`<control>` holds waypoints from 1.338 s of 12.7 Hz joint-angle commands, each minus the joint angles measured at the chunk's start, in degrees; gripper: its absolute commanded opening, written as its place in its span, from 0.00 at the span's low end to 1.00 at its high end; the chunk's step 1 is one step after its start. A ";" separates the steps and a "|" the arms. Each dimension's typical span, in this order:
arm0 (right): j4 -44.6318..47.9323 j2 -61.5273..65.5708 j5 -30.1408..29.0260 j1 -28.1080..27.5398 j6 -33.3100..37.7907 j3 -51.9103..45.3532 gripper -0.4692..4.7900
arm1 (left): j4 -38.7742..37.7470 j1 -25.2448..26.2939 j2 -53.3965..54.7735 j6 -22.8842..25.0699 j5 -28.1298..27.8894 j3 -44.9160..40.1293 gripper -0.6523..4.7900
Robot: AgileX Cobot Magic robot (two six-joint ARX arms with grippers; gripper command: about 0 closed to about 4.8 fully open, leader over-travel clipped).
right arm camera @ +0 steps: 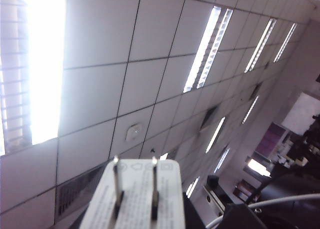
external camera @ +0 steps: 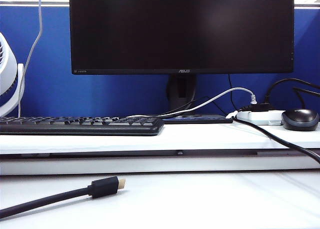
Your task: Pick up the Type-C charging cable and the charging base, insert one end of the Type-C charger into the corresponding slot on the base, and finally place the plugged-in charger back on the table.
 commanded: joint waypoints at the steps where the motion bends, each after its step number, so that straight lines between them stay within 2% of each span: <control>1: -1.03 -1.11 -3.48 0.70 1.53 0.55 0.09 | 0.42 0.20 0.17 -0.39 1.53 0.02 0.11; 10: -1.16 -1.81 -3.87 0.48 1.51 0.57 0.09 | 2.71 -0.55 0.13 -0.13 0.13 0.02 0.11; 14: -2.67 -2.38 -6.73 0.44 1.53 0.57 0.09 | 2.25 -0.57 0.13 -0.39 2.73 0.02 0.11; 15: 0.70 -2.38 -6.75 -0.50 1.53 0.55 0.09 | 2.29 -0.59 0.13 -0.39 1.01 0.02 0.11; 17: 0.83 -2.38 -7.54 -0.50 1.53 0.55 0.09 | 2.34 -0.59 0.13 -0.39 1.09 0.02 0.11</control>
